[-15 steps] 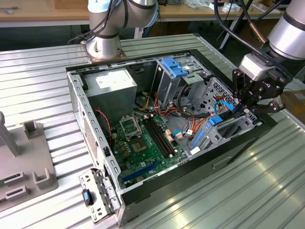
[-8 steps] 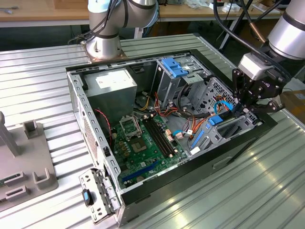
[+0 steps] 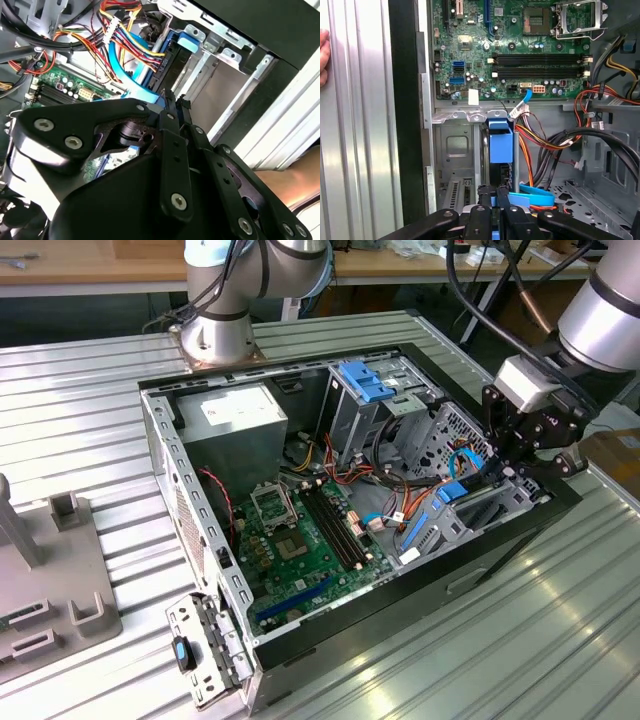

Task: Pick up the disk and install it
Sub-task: 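Insert the second disk wire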

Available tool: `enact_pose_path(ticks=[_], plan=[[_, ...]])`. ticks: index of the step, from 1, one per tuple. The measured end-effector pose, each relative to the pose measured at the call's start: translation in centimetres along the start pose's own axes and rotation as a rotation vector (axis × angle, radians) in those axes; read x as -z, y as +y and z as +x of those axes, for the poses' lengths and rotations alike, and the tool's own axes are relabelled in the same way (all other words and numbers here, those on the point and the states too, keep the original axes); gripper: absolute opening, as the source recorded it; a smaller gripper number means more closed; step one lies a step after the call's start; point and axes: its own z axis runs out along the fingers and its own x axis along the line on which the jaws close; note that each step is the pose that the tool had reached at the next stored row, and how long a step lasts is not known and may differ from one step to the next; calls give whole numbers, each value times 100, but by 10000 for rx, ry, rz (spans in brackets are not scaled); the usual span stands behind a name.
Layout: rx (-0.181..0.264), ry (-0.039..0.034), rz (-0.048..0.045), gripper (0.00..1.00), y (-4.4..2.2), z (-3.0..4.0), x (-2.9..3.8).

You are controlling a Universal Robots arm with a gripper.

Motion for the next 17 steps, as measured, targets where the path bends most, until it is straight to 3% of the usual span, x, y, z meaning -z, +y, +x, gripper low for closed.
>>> enact_pose_path(ticks=[9, 17], plan=[[-7, -81, -2, 16, 13, -50, -22], [-7, -83, -2, 16, 27, -78, -30]])
